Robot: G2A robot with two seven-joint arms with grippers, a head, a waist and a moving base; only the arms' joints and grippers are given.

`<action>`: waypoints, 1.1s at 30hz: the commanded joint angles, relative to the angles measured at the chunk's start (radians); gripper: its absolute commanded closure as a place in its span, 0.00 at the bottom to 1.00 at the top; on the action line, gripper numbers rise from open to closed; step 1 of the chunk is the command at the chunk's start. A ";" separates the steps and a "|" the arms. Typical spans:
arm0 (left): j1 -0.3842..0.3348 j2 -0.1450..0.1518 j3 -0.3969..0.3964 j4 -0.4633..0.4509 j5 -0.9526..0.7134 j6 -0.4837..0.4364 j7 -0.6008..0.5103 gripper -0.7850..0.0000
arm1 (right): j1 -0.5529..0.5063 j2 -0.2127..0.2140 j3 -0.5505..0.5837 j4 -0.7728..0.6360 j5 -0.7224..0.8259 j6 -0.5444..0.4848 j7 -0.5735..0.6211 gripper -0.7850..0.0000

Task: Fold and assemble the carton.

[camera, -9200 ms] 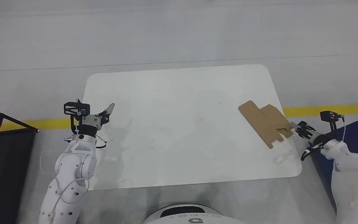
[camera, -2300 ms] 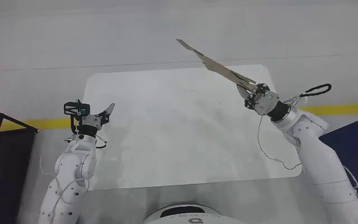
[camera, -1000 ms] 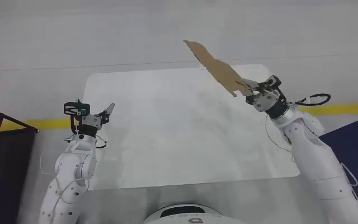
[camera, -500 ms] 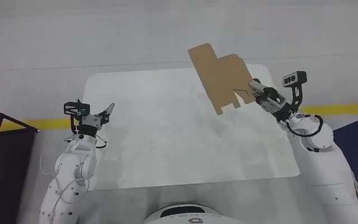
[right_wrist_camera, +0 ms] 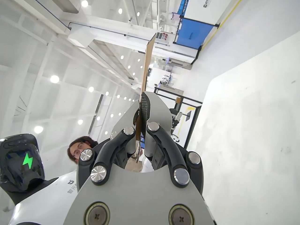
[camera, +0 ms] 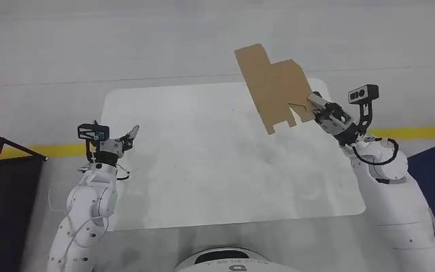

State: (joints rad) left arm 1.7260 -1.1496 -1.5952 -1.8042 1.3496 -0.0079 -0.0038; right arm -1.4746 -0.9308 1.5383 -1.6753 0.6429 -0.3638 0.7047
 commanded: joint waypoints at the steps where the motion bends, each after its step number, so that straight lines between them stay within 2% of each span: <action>1: -0.007 0.000 0.015 -0.008 0.012 -0.027 -0.017 0.00 | 0.000 0.002 0.001 -0.031 -0.323 -0.038 -0.025 1.00; 3: -0.015 -0.002 0.028 -0.019 -0.065 -0.088 -0.045 0.00 | -0.003 0.006 0.011 -0.066 -0.505 -0.056 -0.052 1.00; 6: -0.032 -0.004 0.018 -0.025 -0.299 -0.224 -0.123 0.00 | -0.020 0.009 0.012 -0.144 -0.755 -0.070 -0.086 1.00; 8: -0.054 -0.002 -0.007 -0.018 -0.443 -0.283 -0.203 0.00 | -0.032 0.010 0.011 -0.194 -0.911 -0.053 -0.119 1.00; 12: -0.112 0.004 -0.026 -0.010 -0.625 -0.366 -0.348 0.00 | -0.048 0.008 -0.005 -0.274 -1.088 -0.022 -0.175 1.00; 19: -0.222 -0.001 0.089 0.034 -0.770 -0.515 -0.394 0.00 | -0.021 0.001 -0.055 -0.325 -1.115 0.003 -0.169 1.00; 24: -0.272 -0.012 0.215 0.067 -0.674 -0.603 -0.330 0.00 | 0.021 -0.007 -0.108 -0.312 -1.056 0.002 -0.165 1.00; 27: -0.281 -0.016 0.250 0.086 -0.641 -0.640 -0.270 0.00 | 0.040 -0.011 -0.123 -0.301 -1.034 0.007 -0.169 1.00; 31: -0.291 -0.015 0.249 0.091 -0.561 -0.650 -0.228 0.00 | 0.043 -0.013 -0.121 -0.294 -1.028 0.015 -0.177 1.00; 33: -0.287 -0.013 0.227 0.065 -0.437 -0.570 -0.179 0.00 | 0.035 -0.013 -0.111 -0.297 -1.028 0.020 -0.184 1.00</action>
State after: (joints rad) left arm 1.4357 -1.1634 -1.3563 -1.7220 0.8259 -0.6336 -0.2148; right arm -1.4348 -0.9434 1.4214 -1.9702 -0.3857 -0.3459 0.5239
